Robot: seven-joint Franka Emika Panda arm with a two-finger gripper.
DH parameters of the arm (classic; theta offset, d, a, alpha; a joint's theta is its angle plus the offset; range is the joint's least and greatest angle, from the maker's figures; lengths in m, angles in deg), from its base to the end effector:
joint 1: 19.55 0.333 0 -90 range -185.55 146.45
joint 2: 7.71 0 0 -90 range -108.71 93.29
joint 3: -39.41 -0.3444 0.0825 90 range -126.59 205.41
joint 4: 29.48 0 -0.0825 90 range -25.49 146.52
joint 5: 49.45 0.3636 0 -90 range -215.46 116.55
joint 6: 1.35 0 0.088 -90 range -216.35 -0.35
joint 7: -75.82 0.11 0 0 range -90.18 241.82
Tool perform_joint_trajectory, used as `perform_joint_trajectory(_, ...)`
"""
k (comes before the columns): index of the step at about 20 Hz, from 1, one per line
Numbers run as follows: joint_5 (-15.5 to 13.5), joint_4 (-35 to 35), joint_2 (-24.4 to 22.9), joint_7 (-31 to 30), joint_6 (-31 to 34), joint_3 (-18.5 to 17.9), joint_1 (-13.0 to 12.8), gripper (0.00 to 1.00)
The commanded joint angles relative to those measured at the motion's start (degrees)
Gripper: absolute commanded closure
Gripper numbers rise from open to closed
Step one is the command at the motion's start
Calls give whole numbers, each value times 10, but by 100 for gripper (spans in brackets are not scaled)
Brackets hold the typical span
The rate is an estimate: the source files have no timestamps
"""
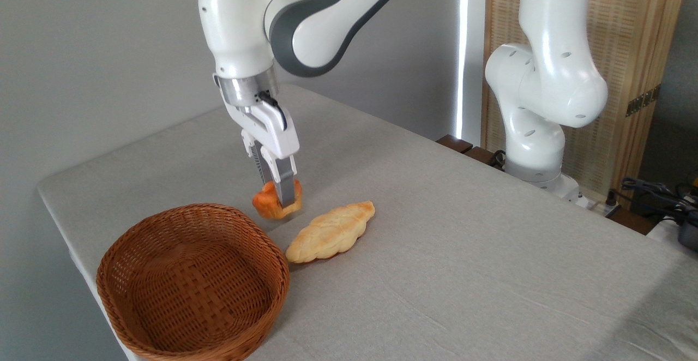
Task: Put bread into the basket
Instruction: 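Lift the held roll and carry it over the wicker basket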
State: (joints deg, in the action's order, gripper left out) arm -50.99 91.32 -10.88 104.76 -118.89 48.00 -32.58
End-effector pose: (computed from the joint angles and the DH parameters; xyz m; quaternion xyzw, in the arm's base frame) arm 0.4747 -0.1909 0.4754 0.9069 -0.4213 -0.0006 0.0078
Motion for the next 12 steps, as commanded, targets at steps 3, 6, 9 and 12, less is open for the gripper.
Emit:
perform_joint_trajectory(3,-10,-15,-51,2,31,-11,0,47)
perform_joint_trajectory(6,-28,-34,-54,1,1,-27,6,47)
perform_joint_trajectory(9,-34,-35,-53,-2,-79,-39,6,44)
perform_joint_trajectory(12,-33,-35,-43,-2,-139,-40,7,43)
